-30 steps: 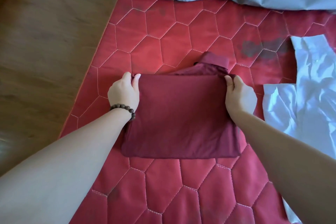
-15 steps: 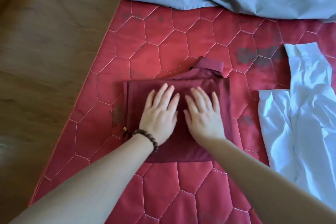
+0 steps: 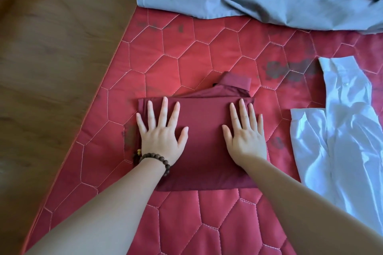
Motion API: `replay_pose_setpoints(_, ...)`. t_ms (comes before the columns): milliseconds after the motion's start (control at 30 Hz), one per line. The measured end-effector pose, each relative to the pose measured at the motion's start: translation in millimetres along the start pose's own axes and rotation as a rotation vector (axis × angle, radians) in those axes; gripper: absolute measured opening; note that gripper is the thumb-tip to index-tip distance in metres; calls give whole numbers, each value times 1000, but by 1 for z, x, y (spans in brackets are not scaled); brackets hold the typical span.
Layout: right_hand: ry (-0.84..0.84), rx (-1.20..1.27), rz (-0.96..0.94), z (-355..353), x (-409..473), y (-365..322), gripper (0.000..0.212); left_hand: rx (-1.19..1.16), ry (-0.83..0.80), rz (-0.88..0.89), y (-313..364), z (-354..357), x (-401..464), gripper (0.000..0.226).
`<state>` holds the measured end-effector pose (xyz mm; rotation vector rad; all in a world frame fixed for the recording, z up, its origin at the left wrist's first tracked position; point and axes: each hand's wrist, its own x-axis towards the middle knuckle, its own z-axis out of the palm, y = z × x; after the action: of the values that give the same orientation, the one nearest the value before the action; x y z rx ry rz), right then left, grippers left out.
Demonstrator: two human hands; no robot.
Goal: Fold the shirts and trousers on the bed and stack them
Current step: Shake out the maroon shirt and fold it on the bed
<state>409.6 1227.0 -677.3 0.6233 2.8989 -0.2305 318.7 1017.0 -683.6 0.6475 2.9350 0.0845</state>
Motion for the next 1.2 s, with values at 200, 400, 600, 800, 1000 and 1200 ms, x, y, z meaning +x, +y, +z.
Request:
replay_pose_setpoints(200,-173,-134,30,-17,3,-7,64,-32,-132,90,-13,-19,-1,72)
replay_pose_setpoints(400,82,68,-100,-46,-16,-69,57,-57,-43,259,-53,-47,-56,76)
replay_pose_setpoints(600,-67,56,-435,-47,15,-159,71,-134,-142,26,-56,-48,-104,61)
replay_pose_setpoints(800,-302,-131,-406,-54,67,-178,88,-424,-165,-169,-41,-49,-111,54)
replay_pose_setpoints(1000,-453,-196,-447,-58,77,-180,46,-717,-237,-200,-37,-53,-110,36)
replay_pose_setpoints(1200,-542,82,-441,-108,84,-185,26,-755,-156,-174,-56,-93,-99,29)
